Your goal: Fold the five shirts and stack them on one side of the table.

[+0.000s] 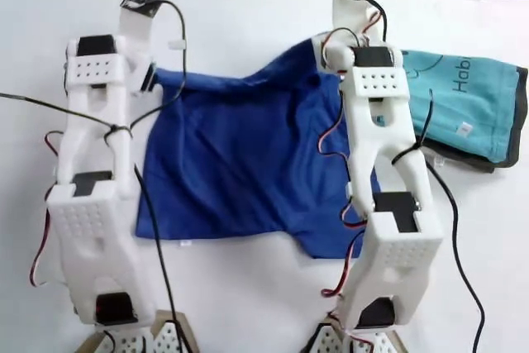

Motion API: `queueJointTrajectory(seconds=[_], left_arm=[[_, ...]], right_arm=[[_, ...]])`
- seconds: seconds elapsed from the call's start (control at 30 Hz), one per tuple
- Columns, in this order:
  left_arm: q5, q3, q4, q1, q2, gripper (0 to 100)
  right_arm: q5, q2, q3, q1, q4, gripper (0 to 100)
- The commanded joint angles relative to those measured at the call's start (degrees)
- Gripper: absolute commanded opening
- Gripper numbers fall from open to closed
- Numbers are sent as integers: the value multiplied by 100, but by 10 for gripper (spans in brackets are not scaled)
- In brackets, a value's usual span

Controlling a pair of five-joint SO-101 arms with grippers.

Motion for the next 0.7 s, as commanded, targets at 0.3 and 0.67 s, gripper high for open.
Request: queueJointTrajectory(seconds=[0.3,0.67], left_arm=[[1248,-1446,-123,-211,1178,120],[3376,-3284,1767,-176,1345,185]], right_arm=[[9,-233,-378,462,-13,20],[9,-233,-378,330,-13,20]])
